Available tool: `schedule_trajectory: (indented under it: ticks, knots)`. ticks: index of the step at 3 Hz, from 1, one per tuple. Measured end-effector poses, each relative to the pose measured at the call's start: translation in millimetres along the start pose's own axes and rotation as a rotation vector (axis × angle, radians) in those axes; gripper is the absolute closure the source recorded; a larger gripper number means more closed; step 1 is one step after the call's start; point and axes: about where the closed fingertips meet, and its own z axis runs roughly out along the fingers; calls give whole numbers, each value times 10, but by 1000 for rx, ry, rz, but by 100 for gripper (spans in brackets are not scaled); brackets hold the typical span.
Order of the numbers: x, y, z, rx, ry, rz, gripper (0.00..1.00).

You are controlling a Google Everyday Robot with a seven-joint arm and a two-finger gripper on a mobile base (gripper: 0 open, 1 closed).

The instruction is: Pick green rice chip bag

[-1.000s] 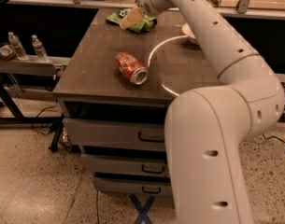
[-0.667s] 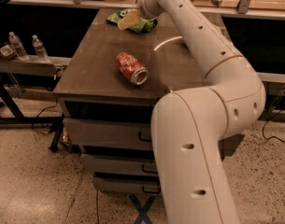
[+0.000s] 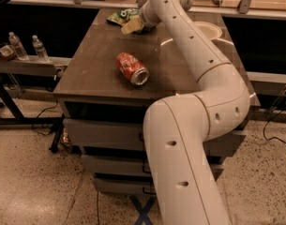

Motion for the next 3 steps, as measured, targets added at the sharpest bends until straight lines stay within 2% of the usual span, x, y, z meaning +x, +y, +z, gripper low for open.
schedule_trajectory:
  ticks: [1, 2, 3]
  knots:
    - [141, -30, 155, -20, -7, 42, 24]
    - [176, -23, 210, -40, -23, 52, 47]
    - [48, 14, 101, -73, -62, 9, 78]
